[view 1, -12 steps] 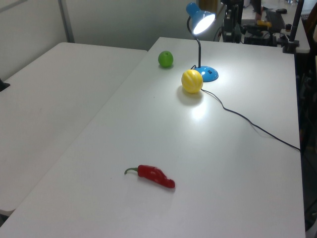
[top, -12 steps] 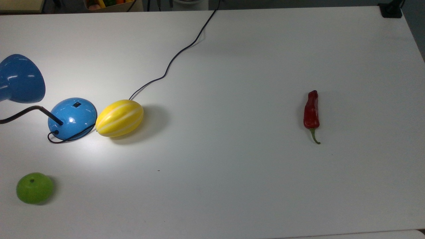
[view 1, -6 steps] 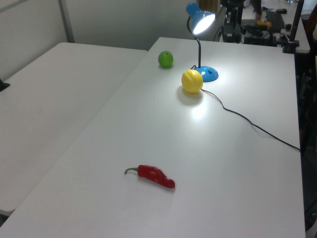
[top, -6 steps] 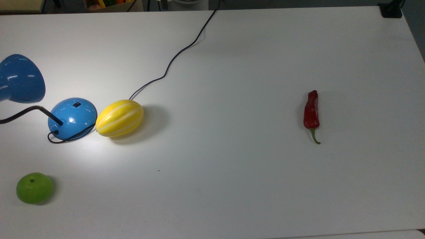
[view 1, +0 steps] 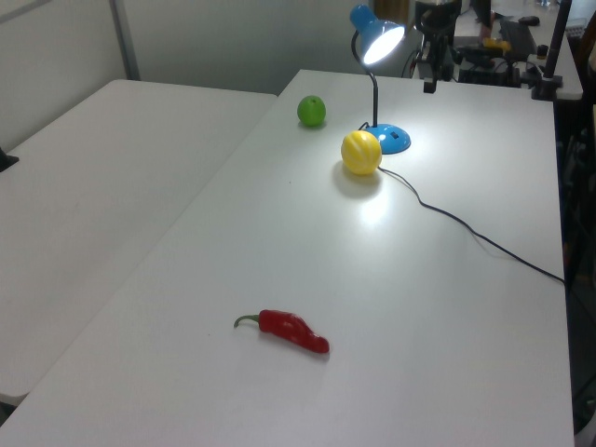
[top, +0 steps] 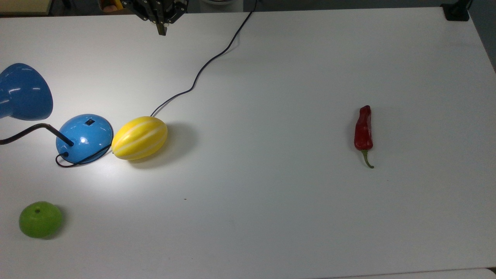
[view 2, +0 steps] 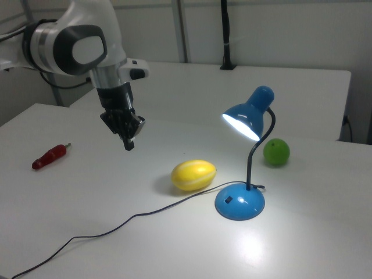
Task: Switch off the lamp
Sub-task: 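Move the gripper over the blue lamp base toward its switch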
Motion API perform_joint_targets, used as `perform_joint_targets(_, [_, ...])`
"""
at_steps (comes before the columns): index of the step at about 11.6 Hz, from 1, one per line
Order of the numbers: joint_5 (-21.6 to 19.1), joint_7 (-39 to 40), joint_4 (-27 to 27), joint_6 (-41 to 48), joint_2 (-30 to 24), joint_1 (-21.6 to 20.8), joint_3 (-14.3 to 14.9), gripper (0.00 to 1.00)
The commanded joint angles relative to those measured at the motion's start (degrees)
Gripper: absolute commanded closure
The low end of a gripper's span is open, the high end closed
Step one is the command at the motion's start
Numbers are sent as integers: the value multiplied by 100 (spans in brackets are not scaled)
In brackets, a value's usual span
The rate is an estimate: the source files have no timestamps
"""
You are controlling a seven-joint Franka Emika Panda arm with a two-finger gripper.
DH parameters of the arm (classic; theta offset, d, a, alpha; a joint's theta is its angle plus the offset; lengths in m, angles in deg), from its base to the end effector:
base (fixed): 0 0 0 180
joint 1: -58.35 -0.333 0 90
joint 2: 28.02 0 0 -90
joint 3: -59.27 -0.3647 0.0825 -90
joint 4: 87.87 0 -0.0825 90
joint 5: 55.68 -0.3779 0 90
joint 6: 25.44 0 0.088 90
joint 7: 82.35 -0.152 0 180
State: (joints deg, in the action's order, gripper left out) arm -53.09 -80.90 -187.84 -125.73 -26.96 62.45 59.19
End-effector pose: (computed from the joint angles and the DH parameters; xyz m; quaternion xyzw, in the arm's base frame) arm 0.5602 -0.0454 0.5518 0.9996 -0.0182 -0.0075 0.0219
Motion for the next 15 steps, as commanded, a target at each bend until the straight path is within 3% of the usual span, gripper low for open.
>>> perform_joint_targets(1, [13, -118, -602, -744, -79, 335, -1, 100])
perform_joint_targets(6, [22, -417, -761, -1736, 570, 977, 16, 100])
perform_joint_targets(15, [22, -620, -708, -3372, 1713, 1558, 16, 100])
